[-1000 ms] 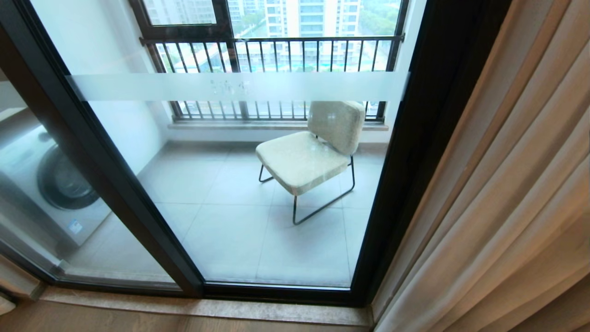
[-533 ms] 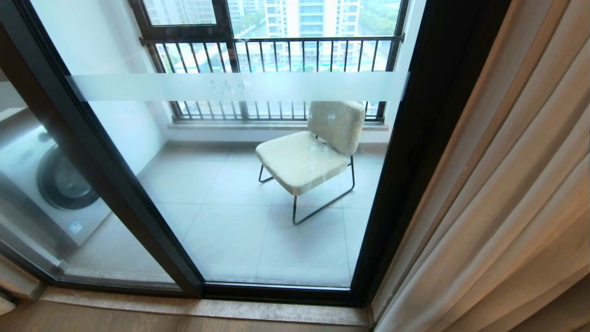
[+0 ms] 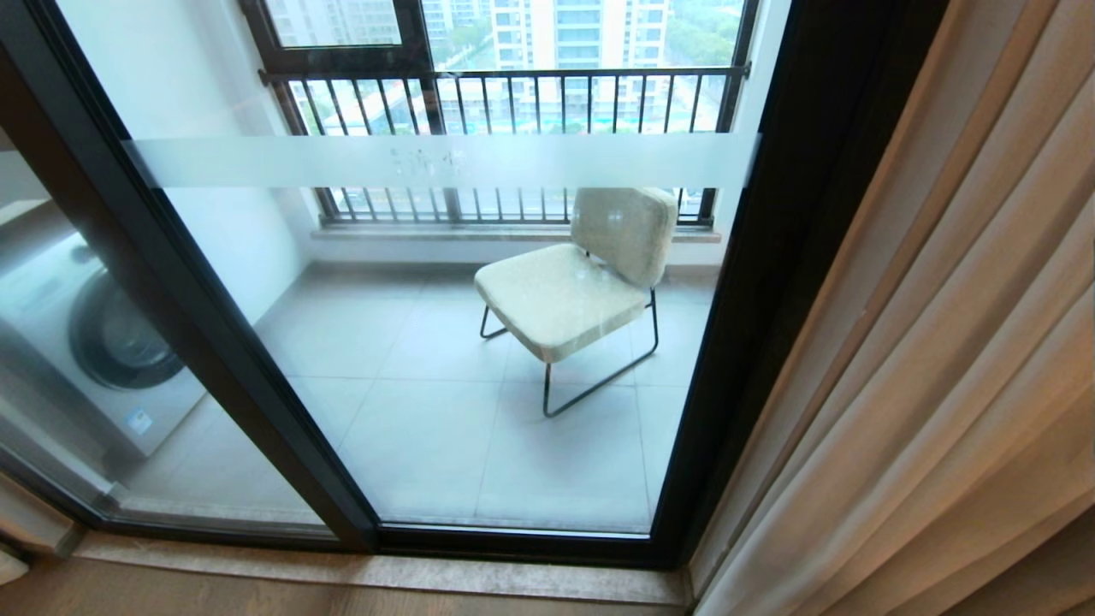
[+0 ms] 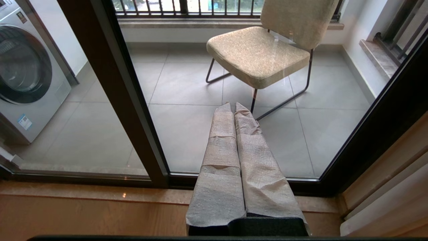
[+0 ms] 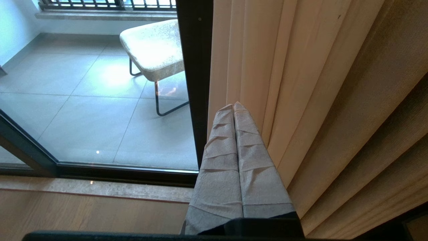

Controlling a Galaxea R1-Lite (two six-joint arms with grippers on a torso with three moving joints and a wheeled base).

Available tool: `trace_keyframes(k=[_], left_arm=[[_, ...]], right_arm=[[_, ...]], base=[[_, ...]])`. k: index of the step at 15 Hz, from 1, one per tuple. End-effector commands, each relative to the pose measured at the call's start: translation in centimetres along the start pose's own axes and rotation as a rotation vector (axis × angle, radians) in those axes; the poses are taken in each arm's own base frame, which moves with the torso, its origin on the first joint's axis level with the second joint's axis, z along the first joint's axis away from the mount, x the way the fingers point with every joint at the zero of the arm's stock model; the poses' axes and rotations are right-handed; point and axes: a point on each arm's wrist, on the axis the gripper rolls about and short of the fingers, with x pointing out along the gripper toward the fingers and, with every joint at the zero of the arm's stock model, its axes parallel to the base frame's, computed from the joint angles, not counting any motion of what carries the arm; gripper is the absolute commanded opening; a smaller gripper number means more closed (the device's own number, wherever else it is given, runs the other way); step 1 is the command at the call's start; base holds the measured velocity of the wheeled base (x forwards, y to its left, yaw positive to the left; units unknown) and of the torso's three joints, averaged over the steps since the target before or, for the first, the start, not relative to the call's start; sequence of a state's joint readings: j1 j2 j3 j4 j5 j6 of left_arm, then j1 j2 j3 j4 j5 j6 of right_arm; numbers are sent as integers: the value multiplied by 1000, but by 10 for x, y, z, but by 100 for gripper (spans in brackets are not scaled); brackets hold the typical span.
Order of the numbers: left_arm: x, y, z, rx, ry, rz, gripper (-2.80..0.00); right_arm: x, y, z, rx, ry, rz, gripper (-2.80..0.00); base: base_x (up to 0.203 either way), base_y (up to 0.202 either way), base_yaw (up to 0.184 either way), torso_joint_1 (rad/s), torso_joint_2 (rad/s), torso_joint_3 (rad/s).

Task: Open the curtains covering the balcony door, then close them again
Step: Pull the inner curtains open on both sides, then close the inner curtains on both sides

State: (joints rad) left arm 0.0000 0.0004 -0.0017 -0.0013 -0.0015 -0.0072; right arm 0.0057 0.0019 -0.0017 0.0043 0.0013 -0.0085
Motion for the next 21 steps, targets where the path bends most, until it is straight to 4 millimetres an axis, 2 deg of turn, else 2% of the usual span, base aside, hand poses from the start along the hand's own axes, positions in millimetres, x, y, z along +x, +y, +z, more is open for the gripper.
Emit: trace_keyframes(k=[1,21], left_arm=[[0,0,0,0,-1,0,-280],[0,0,0,1,-1,0,-280]], right_arm=[[0,0,0,-1,0,1,-280],[0,0,0,-2,0,1,-280]], base=[[0,0,0,0,0,0],[0,0,0,0,0,0]])
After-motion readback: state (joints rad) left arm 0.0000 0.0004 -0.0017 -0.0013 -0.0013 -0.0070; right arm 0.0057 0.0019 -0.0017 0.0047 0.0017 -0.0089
